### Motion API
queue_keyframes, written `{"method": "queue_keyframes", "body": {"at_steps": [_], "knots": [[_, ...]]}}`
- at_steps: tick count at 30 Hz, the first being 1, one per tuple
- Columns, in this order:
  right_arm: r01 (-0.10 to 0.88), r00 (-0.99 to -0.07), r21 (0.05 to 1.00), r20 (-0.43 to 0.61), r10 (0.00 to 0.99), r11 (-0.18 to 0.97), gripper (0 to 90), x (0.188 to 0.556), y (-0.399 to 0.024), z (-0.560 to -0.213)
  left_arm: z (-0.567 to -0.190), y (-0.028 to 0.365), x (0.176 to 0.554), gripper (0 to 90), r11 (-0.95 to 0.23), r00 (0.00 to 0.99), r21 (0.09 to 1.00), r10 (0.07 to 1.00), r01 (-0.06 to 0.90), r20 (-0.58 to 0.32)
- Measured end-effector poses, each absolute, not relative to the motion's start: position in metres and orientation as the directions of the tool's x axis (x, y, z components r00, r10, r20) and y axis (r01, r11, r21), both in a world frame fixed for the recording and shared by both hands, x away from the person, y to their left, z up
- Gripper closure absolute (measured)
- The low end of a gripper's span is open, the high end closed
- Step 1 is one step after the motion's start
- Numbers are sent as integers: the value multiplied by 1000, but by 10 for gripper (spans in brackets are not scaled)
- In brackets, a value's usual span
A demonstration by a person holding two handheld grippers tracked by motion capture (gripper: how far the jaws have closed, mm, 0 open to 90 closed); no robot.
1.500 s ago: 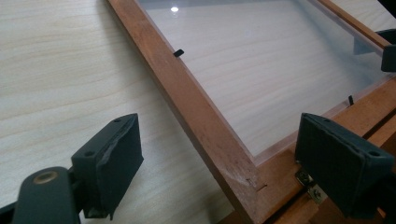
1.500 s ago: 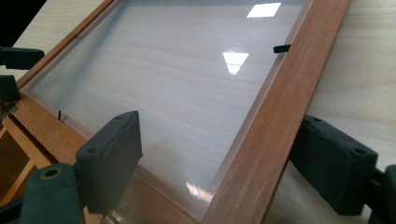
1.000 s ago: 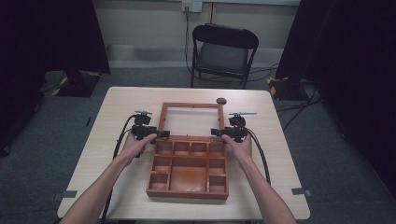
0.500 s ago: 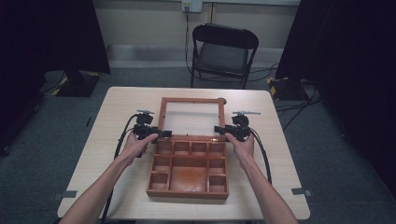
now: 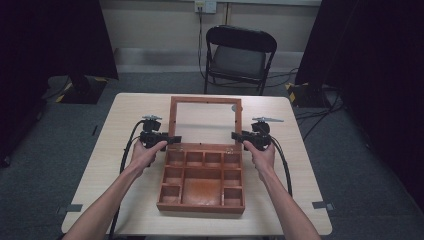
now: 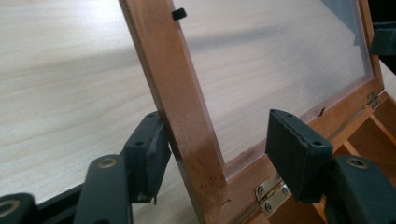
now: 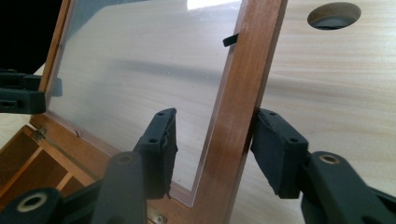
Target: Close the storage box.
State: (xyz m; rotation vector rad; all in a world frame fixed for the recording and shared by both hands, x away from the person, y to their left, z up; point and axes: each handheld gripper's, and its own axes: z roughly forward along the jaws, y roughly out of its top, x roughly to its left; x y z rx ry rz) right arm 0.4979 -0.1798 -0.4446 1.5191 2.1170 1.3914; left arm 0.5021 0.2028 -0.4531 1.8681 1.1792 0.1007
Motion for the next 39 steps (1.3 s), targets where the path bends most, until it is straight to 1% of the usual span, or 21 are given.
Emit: {"method": "queue_keyframes", "body": {"at_steps": [4,11,17,21,25,32,35,39], "knots": [[639,-460,769,358,813,23,524,496,-182,-442,-451,204,501,418,-139,550,725,751,674,-367],[627,-470,779,358,807,19,532,491,-183,-436,-446,209,498,523,-148,557,739,756,658,-345],[614,-488,789,356,797,24,559,486,-185,-429,-440,212,495,558,-166,578,749,747,641,-329],[612,-494,790,360,792,23,567,484,-186,-427,-437,212,492,558,-177,581,750,750,637,-317],[606,-499,795,355,790,25,570,481,-185,-423,-434,213,489,550,-168,585,751,740,638,-332],[594,-509,804,334,793,42,563,473,-184,-418,-428,211,483,502,-181,597,762,740,621,-310],[587,-512,808,322,796,51,549,470,-183,-416,-427,211,480,503,-183,598,766,742,616,-303],[585,-521,809,328,788,49,544,466,-184,-414,-424,212,478,526,-199,611,769,736,608,-292]]}}
